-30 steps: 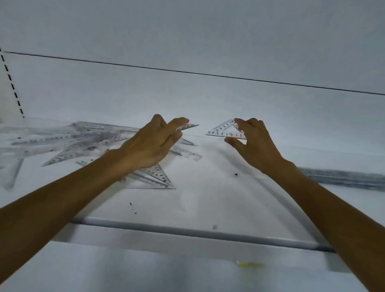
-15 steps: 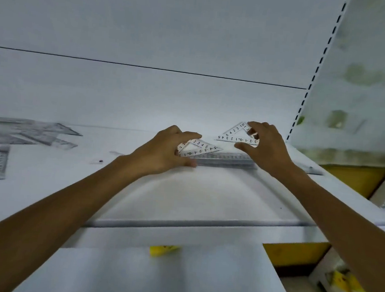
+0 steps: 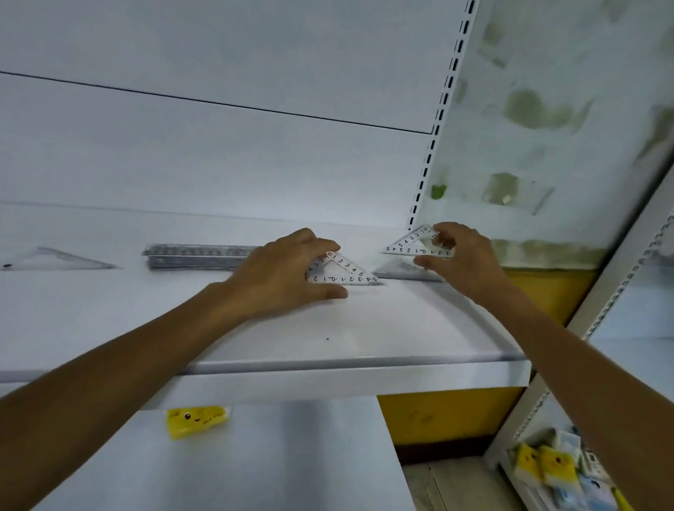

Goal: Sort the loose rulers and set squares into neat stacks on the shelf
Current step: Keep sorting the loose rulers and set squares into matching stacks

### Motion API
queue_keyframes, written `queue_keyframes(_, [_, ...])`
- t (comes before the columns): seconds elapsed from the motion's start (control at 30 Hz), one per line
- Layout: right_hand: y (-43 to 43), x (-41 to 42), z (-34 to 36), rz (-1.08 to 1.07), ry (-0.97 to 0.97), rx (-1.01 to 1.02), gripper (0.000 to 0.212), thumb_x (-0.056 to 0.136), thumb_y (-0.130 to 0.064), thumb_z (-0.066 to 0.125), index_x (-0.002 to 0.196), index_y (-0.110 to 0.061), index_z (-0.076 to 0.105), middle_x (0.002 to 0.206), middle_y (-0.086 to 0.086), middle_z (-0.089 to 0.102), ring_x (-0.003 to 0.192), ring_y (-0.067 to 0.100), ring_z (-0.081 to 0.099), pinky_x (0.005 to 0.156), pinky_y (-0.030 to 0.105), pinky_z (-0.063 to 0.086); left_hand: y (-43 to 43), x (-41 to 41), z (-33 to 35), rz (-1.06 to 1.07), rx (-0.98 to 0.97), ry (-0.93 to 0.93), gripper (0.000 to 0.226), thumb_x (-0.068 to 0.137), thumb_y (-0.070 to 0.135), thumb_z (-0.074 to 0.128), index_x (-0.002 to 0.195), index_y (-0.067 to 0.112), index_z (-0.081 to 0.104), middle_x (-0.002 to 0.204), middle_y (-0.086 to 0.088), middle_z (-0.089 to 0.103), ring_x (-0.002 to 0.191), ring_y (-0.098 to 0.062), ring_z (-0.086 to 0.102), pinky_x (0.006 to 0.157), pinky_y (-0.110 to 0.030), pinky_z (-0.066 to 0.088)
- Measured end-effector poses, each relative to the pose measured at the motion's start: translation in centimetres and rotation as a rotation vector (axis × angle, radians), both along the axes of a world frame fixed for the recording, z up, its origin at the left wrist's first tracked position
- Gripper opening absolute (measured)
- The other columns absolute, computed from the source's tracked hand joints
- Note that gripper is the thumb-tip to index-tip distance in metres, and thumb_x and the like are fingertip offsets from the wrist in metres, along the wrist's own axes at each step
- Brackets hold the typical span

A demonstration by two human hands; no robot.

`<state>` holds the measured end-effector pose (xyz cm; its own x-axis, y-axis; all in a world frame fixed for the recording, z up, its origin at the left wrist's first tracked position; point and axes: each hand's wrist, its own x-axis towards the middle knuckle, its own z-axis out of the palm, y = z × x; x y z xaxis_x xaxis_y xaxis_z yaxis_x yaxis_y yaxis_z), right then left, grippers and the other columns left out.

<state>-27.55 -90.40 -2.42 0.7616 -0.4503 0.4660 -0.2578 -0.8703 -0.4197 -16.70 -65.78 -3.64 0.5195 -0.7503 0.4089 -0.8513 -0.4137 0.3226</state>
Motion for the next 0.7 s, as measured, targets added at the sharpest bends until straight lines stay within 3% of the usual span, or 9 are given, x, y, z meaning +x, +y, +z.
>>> queue_keyframes(0.13, [-1.2,0.4,-0.4,0.058,0.084,0.022,0.061,0.071,-0.031,0.077,0.123,-0.009,0.054,0.114,0.008,0.062,0.098,0.015,0.053,0.085,0.021,0.037,-1.2,-0.7,-0.1,0.017,0.017,-0.004,0.073,0.071,0.063,0.059,0.132,0.028,0.043,0.121,0.009,0.048,0.11,-0.013,0.047,0.09,-0.032,0.039])
queue_keyframes(0.4, [-1.8,1.9,-2.0,0.146,0.153,0.097,0.056,0.071,-0.041,0.072,0.121,-0.018,0.057,0.125,0.001,0.057,0.11,0.011,0.051,0.087,0.019,0.032,-1.2,-1.0,-0.3,0.055,0.021,0.024,0.068,0.074,0.06,0.061,0.132,0.027,0.046,0.117,0.009,0.049,0.111,-0.011,0.047,0.092,-0.031,0.04])
queue_keyframes(0.5, [-2.0,2.6,-2.3,0.132,0.191,0.154,0.055,0.069,-0.046,0.067,0.118,-0.023,0.058,0.124,-0.004,0.056,0.112,0.012,0.05,0.09,0.024,0.035,-0.9,-0.8,-0.5,0.068,0.003,0.037,0.067,0.073,0.059,0.061,0.131,0.027,0.047,0.116,0.01,0.05,0.109,-0.01,0.047,0.09,-0.029,0.039])
queue_keyframes(0.6, [-2.2,2.7,-2.6,0.127,0.225,0.132,0.044,0.069,-0.049,0.062,0.108,-0.03,0.06,0.118,-0.006,0.058,0.103,0.01,0.051,0.089,0.029,0.039,-0.7,-0.7,-0.9,0.074,-0.004,0.047,0.068,0.073,0.059,0.062,0.131,0.027,0.047,0.115,0.01,0.05,0.109,-0.009,0.047,0.088,-0.025,0.037])
queue_keyframes(0.7, [-2.6,2.6,-2.8,0.145,0.224,0.111,0.037,0.072,-0.042,0.064,0.104,-0.026,0.062,0.113,-0.002,0.06,0.094,0.01,0.051,0.081,0.027,0.039,-0.8,-0.7,-1.1,0.083,0.013,0.058,0.068,0.073,0.059,0.061,0.131,0.027,0.046,0.116,0.009,0.049,0.111,-0.01,0.046,0.092,-0.028,0.038])
